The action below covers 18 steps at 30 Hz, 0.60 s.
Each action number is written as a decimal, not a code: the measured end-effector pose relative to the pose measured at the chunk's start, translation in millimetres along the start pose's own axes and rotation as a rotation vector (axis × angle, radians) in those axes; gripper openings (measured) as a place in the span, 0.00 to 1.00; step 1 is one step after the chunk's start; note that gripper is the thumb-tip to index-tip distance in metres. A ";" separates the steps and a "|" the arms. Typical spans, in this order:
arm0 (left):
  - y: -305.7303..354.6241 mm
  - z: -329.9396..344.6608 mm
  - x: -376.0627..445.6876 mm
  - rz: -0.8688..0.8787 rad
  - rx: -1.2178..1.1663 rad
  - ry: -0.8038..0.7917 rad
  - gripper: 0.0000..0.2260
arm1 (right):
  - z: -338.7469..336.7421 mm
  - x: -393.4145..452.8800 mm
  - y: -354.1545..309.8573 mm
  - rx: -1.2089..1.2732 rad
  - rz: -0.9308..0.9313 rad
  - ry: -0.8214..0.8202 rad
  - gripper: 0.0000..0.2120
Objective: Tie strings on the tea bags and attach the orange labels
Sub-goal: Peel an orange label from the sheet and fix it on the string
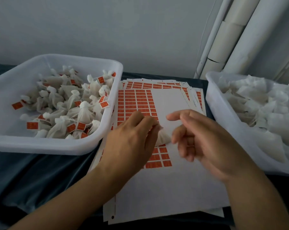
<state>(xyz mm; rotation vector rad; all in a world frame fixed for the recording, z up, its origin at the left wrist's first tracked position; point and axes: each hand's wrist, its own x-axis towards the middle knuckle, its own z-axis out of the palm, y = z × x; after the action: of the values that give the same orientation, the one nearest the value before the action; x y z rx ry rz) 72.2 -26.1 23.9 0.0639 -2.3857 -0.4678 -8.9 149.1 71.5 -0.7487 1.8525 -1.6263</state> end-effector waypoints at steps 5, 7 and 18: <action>-5.0 18.7 30.4 -0.017 0.041 0.003 0.06 | -10.7 50.6 5.7 -0.073 0.098 0.116 0.14; -10.4 26.1 43.6 -0.055 0.075 0.001 0.07 | -10.4 67.4 4.9 -0.032 0.108 0.184 0.14; -37.7 58.2 46.9 -0.066 0.042 -0.008 0.10 | -12.4 100.3 38.2 -0.066 0.094 0.244 0.13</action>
<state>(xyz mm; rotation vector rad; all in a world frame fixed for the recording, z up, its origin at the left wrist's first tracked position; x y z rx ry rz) -4.1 -51.1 0.0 0.1602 -2.4074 -0.4495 -88.8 89.1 30.2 -0.4992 2.0871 -1.6637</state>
